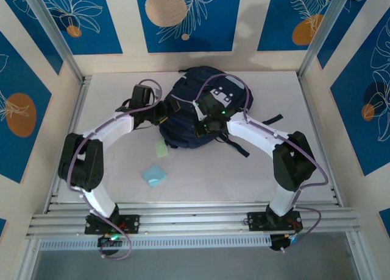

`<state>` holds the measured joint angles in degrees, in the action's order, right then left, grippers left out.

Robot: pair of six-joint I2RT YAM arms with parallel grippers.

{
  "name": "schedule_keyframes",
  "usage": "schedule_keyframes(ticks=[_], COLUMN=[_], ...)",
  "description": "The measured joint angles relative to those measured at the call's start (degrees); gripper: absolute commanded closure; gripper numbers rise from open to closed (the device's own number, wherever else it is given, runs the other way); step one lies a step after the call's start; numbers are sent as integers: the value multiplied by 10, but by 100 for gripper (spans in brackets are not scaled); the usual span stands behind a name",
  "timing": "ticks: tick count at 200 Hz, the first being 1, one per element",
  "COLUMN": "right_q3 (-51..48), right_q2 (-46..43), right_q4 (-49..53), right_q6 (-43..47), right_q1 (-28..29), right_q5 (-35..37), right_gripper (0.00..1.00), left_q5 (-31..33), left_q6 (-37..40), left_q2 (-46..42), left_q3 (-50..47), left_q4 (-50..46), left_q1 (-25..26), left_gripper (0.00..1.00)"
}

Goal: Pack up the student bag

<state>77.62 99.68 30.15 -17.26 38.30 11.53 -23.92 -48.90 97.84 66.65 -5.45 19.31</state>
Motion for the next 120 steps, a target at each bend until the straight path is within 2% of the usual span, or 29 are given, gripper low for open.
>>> schedule_keyframes(ticks=[29, 44, 50, 58, 59, 60, 61, 67, 68, 69, 73, 120], right_q3=[0, -2, -5, -11, -11, -12, -14, -21, -21, -22, -28, -93], right_q2=[2, 2, 2, 2, 2, 2, 2, 2, 2, 2, 2, -25], right_q4=[-8, -17, -21, -24, -25, -25, -26, -30, -31, -31, -34, -57], right_q6=[-4, -2, -1, 4, 4, 4, 5, 11, 12, 12, 17, 101], right_q1=[4, 10, 13, 16, 16, 16, 17, 18, 18, 18, 18, 17], right_q5=[-6, -6, -5, -1, -1, 0, 0, 2, 3, 3, 6, 63], right_gripper=[100, 100, 100, 100, 100, 100, 100, 100, 100, 100, 100, 100], left_q5=[-5, -5, -4, -4, -4, -5, -5, -7, -8, -8, -9, -21], left_q6=[-52, -71, -79, -85, -84, -82, -82, -86, -87, -87, -89, -77], left_q2=[10, 29, 39, 53, 54, 56, 57, 67, 68, 68, 74, 84], left_q3=[-24, -17, -10, -2, -1, 0, 0, 5, 6, 6, 8, 18], left_q4=[43, 66, 72, 79, 80, 81, 82, 84, 85, 85, 87, 78], left_q1=[20, 37, 42, 46, 46, 47, 47, 47, 47, 47, 47, 54], left_gripper=[21, 29, 38, 59, 59, 64, 64, 84, 84, 89, 99, 100])
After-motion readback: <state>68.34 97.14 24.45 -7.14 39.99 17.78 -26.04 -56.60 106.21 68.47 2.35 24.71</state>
